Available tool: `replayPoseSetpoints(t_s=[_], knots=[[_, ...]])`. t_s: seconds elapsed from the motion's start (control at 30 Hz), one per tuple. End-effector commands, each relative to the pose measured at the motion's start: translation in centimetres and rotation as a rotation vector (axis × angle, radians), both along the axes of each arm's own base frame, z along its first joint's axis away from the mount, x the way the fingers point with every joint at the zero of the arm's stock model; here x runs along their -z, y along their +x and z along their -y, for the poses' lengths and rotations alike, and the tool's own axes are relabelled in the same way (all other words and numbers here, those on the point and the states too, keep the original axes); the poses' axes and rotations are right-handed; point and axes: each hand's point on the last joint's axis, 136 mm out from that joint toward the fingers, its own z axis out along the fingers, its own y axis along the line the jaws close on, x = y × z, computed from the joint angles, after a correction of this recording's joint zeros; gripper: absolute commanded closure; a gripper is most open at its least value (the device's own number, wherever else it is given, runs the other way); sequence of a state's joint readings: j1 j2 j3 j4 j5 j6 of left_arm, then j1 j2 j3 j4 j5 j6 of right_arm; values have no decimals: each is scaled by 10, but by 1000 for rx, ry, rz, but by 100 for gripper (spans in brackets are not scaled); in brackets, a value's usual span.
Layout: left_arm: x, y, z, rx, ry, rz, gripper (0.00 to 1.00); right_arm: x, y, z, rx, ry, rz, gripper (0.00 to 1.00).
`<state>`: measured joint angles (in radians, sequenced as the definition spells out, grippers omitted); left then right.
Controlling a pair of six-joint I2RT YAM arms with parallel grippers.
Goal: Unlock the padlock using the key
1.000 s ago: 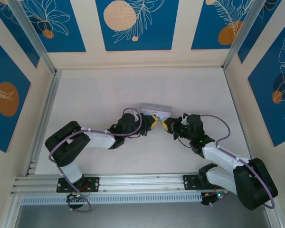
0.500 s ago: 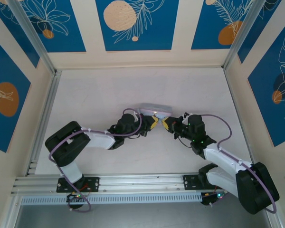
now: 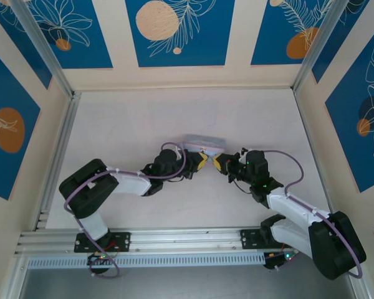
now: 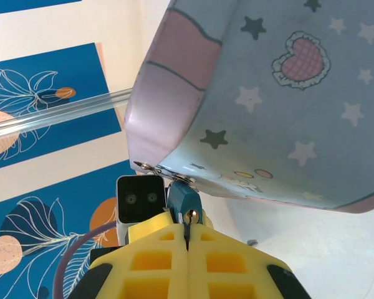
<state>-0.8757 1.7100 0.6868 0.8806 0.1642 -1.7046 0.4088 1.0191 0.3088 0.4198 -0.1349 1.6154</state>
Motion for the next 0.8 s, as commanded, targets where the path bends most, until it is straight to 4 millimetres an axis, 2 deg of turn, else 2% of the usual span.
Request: replayPoseSetpoints(t_s=[0.0, 0.77], knots=[[-10, -3, 5, 16, -34, 11, 100, -7, 4, -1, 8, 8, 18, 100], [-9, -4, 5, 16, -29, 10, 100, -1, -4, 0, 10, 6, -1, 100]])
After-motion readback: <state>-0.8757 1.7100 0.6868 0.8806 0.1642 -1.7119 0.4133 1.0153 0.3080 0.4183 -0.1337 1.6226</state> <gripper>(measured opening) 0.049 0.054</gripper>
